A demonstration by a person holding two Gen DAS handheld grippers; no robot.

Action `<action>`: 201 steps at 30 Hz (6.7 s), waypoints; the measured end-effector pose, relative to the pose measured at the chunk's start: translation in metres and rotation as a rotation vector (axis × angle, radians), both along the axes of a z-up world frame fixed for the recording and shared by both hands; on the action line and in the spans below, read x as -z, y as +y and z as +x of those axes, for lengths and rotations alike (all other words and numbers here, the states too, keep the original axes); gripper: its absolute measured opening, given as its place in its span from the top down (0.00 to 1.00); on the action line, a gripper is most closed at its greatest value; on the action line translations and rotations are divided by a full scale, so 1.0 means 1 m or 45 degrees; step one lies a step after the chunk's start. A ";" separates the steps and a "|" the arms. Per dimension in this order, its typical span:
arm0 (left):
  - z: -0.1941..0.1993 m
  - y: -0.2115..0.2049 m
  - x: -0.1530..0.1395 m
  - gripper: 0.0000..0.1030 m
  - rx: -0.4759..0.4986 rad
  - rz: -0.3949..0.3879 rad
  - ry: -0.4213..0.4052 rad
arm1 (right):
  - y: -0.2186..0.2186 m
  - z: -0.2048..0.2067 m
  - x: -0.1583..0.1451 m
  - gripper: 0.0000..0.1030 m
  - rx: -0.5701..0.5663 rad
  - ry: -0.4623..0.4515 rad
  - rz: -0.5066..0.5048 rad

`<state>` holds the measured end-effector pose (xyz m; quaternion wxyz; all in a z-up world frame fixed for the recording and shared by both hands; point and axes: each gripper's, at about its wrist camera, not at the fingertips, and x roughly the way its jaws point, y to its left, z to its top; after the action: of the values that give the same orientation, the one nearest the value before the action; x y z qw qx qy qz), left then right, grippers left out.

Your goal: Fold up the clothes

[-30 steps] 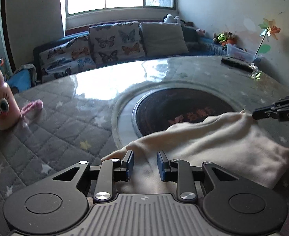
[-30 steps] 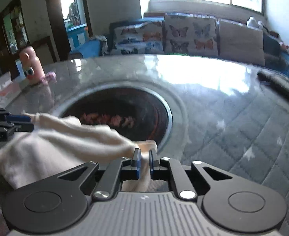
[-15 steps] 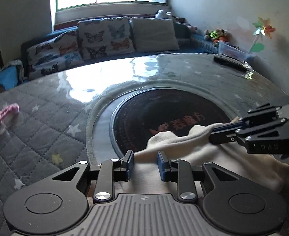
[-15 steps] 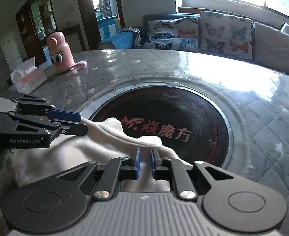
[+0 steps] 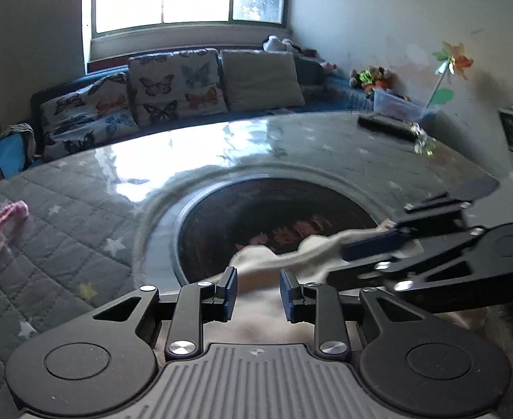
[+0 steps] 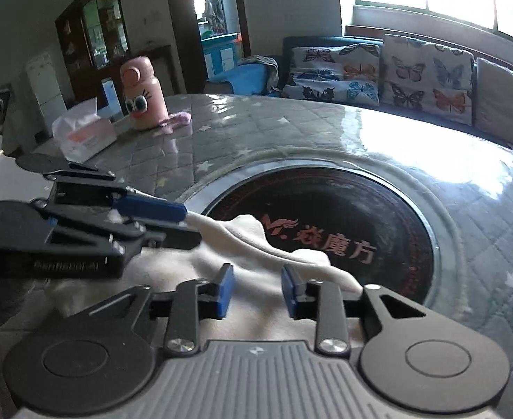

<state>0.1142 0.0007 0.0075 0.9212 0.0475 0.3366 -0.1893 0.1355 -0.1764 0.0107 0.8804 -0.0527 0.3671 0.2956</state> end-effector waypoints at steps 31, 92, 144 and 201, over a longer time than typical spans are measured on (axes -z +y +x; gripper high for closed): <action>-0.030 0.010 0.019 0.68 -0.085 0.019 -0.051 | -0.020 -0.080 -0.004 0.68 -0.096 -0.020 -0.076; -0.018 0.091 0.003 0.64 -0.398 -0.081 -0.005 | -0.049 -0.022 -0.006 0.59 0.115 -0.013 -0.057; -0.029 0.127 0.025 0.42 -0.723 -0.965 0.537 | 0.090 -0.095 -0.041 0.96 -0.466 -0.235 -0.023; -0.051 0.138 -0.003 0.89 -0.698 -0.815 0.271 | -0.038 -0.009 -0.036 0.93 0.238 -0.077 0.101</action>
<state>0.0635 0.1383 0.0103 0.8658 -0.3515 0.3543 -0.0365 0.1262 -0.2140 0.0469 0.9161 0.0078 0.3318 0.2249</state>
